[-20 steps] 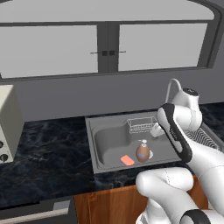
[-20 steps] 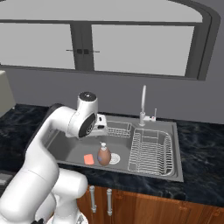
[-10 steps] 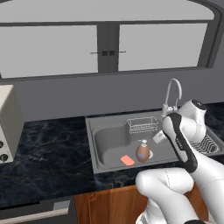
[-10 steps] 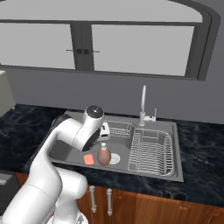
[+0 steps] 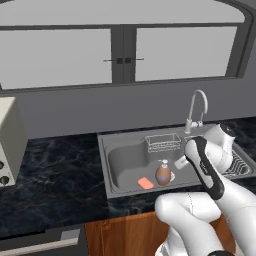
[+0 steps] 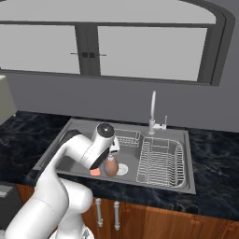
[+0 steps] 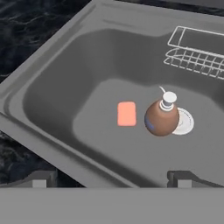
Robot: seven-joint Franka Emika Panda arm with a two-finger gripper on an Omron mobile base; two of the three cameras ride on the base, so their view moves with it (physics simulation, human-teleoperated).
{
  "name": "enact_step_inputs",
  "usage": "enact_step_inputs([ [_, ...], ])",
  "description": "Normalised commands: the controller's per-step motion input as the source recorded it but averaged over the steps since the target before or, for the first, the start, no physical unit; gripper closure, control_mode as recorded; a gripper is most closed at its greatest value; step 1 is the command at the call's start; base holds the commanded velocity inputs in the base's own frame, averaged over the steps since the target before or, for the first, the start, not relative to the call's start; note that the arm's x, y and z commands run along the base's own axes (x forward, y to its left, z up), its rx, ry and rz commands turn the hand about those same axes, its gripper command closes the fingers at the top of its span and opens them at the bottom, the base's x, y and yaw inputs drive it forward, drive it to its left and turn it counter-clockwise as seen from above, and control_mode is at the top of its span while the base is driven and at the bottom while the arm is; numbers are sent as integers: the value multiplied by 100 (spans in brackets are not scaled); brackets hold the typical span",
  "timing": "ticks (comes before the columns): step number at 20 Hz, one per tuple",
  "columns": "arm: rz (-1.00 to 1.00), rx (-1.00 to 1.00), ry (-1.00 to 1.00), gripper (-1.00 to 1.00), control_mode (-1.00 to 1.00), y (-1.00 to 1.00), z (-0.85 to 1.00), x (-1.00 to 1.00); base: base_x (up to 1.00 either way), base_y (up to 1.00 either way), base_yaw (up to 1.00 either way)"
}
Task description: Pick up the bar soap and soap dispenser from the sink, and place them back in the cabinet, and close the cabinet doors.
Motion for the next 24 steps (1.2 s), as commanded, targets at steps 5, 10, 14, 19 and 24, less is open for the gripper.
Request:
enact_step_inputs([
  [5, 0, 3, 3, -100, -100, -8, -20, 19, 0, 0, 0],
  [10, 0, 3, 7, -100, -100, -8, -21, 20, 0, 0, 0],
  [14, 0, 2, 12, -100, -100, -6, -21, 22, 0, 0, 0],
  [19, 0, 0, 7, -100, -100, -3, -18, 23, 0, 0, 0],
  [24, 0, 0, 0, -100, -100, -4, -19, 18, 0, 0, 0],
])
